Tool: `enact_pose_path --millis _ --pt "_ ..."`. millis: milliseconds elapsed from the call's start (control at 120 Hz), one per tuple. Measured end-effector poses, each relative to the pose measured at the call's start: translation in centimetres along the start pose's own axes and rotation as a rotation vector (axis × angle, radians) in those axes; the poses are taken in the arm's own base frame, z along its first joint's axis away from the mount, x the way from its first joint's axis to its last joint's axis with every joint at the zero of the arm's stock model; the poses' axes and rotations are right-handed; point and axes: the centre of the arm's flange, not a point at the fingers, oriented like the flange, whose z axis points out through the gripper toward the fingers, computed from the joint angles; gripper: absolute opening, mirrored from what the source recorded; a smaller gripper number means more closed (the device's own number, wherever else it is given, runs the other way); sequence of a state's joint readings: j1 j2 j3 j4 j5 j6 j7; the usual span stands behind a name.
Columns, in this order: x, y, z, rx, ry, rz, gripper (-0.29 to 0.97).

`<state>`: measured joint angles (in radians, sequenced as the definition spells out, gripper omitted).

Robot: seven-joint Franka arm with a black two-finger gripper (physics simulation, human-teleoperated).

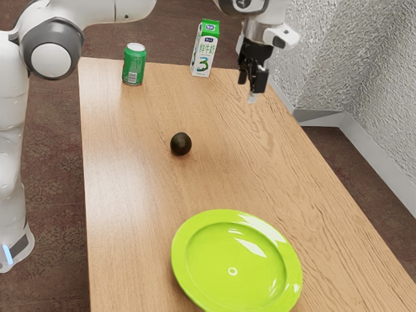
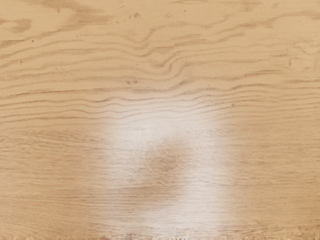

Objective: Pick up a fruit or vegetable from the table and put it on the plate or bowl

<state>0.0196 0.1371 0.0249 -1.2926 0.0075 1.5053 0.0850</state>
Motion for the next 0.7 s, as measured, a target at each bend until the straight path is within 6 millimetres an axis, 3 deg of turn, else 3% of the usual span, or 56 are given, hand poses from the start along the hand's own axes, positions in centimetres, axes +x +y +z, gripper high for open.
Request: enact_pose_path --millis 217,383,467,525,617,700 --pt "-0.7 -0.5 0.0 -0.002 -0.042 0.006 0.68" --pt "-1.2 1.1 0.6 -0.032 -0.074 0.17 0.68" --pt "-4.4 2.2 0.4 -0.019 -0.074 0.281 0.68" --pt "-6.8 2.8 1.4 -0.014 -0.072 0.371 0.68" --pt "-9.2 2.1 3.8 -0.006 -0.054 0.483 0.68" --pt "-10.3 1.5 5.0 0.008 -0.017 0.584 0.68"
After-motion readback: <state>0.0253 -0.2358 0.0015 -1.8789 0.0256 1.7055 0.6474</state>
